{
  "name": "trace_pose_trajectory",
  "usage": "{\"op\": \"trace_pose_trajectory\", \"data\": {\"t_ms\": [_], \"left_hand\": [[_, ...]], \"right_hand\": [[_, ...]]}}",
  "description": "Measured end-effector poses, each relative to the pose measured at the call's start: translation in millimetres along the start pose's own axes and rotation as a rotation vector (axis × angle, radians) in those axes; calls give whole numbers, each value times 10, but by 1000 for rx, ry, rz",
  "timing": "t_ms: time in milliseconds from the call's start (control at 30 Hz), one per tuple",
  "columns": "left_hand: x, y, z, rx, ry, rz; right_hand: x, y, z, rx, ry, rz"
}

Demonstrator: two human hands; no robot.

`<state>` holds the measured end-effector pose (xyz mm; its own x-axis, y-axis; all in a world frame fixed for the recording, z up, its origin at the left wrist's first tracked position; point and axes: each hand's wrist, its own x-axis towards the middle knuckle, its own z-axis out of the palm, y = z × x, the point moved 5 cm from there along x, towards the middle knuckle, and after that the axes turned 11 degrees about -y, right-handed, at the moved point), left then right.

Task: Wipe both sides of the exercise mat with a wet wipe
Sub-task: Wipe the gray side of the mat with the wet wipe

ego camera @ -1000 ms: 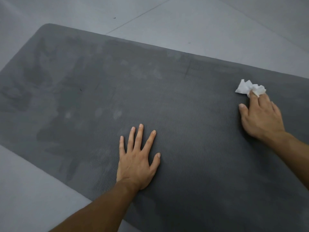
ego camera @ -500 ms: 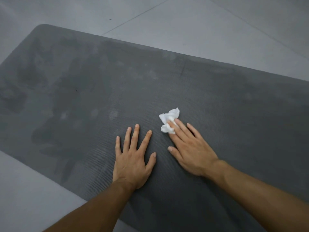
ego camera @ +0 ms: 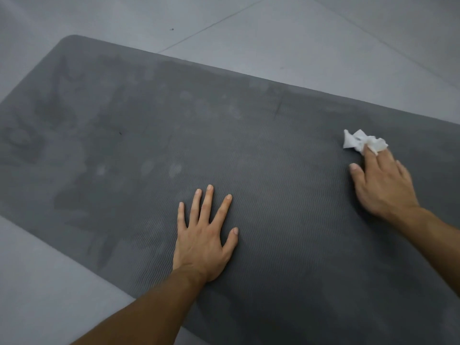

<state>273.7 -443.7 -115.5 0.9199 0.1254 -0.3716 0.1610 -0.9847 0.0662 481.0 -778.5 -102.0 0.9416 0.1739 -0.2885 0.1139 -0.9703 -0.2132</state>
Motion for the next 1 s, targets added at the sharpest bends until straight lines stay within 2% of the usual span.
{"op": "trace_pose_trajectory", "data": {"t_ms": [167, 433, 633, 733, 900, 1000], "left_hand": [[2, -4, 13, -3, 9, 0], [7, -6, 8, -4, 18, -4], [-3, -1, 2, -2, 28, 1], [3, -5, 1, -3, 27, -2], [2, -15, 8, -4, 23, 2], [2, -14, 7, -3, 16, 3]], "right_hand": [[-2, -196, 84, 120, 44, 23], [-577, -1303, 576, -10, -67, -381], [-1037, -1751, 734, -85, -155, -678], [-935, -1565, 682, -148, -128, -647], [-583, -897, 466, -232, -58, -449], [-370, -526, 330, -180, -31, -290]]}}
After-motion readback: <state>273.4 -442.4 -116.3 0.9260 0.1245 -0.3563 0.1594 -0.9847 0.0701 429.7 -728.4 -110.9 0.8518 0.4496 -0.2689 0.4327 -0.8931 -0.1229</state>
